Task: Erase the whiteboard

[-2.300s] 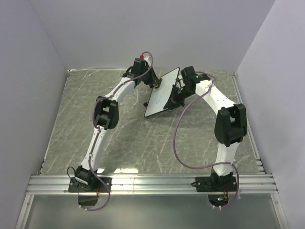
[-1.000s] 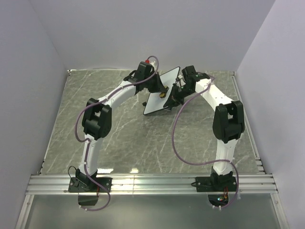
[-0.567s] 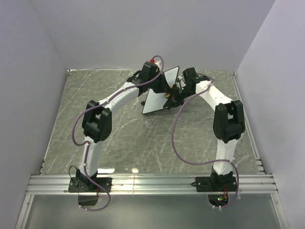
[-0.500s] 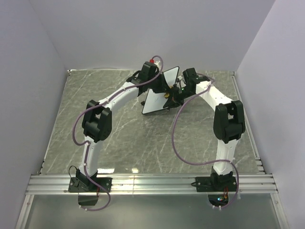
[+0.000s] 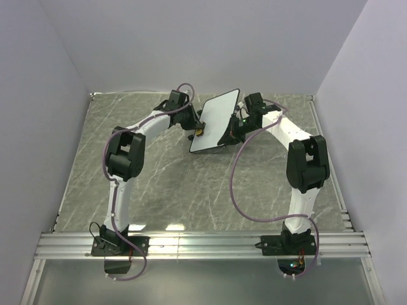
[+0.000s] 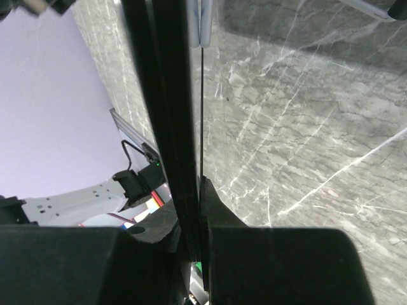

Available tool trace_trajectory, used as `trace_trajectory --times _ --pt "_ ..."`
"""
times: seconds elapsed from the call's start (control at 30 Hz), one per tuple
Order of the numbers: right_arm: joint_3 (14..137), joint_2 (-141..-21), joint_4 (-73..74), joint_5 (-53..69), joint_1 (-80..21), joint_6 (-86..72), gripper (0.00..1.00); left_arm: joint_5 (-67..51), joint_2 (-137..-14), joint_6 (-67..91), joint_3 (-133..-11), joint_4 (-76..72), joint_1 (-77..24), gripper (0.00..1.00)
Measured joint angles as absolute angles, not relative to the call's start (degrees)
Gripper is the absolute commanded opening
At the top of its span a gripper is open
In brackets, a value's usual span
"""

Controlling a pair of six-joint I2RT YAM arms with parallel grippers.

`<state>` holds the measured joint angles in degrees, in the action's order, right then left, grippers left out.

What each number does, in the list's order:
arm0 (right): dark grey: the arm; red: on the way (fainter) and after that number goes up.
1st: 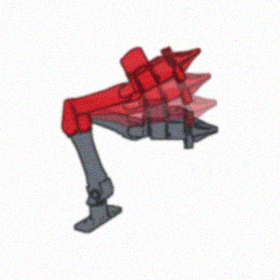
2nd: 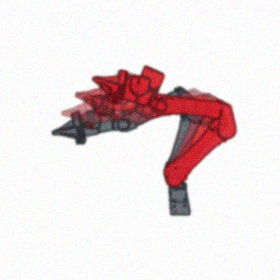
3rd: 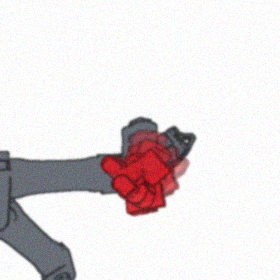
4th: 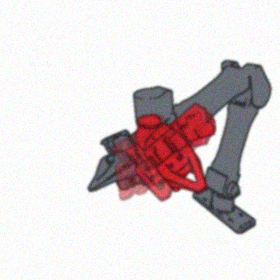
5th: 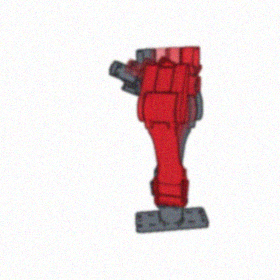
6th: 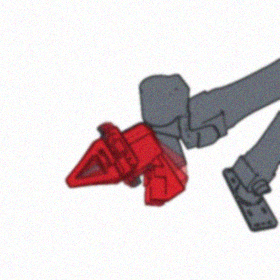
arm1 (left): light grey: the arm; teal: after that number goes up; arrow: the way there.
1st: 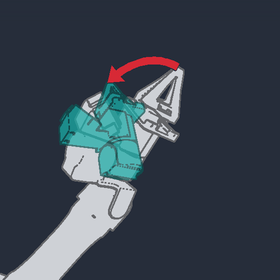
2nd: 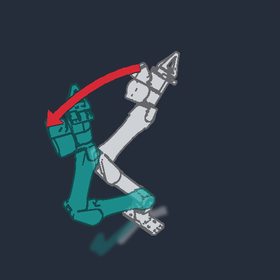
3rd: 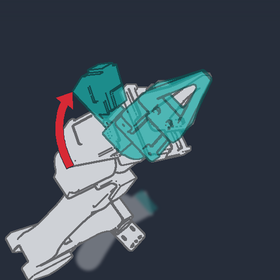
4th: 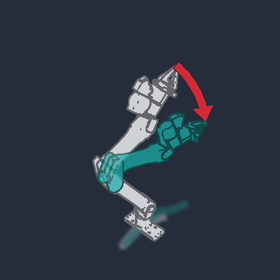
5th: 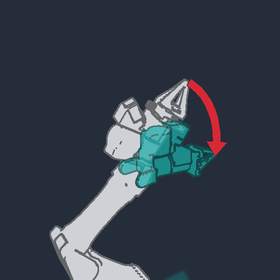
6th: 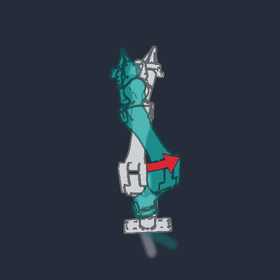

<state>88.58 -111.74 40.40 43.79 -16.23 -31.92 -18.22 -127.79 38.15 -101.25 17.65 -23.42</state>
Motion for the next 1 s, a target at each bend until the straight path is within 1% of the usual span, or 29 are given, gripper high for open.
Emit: trace_trajectory --times 0.3,0.5,0.63,0.87,1.0 --pt "88.53 -111.68 39.57 43.66 -16.05 -33.65 0.00 -18.24 -131.72 36.77 -107.96 21.78 -22.90 0.00" --pt "88.55 -111.70 39.57 43.62 -16.05 -33.67 0.00 -18.15 -131.70 34.30 -109.34 23.35 -23.81 0.00" --pt "88.77 -111.72 39.70 43.57 -16.05 -33.87 0.00 -18.37 -129.14 34.00 -108.14 23.20 -25.47 0.00" --pt "88.88 -111.94 40.07 43.20 -16.01 -33.63 0.00 -20.95 -122.65 35.03 -105.69 22.15 -31.97 0.00" --pt "88.88 -111.98 40.16 43.18 -15.94 -33.08 0.00 -22.02 -120.77 35.68 -104.14 21.63 -33.15 0.00"
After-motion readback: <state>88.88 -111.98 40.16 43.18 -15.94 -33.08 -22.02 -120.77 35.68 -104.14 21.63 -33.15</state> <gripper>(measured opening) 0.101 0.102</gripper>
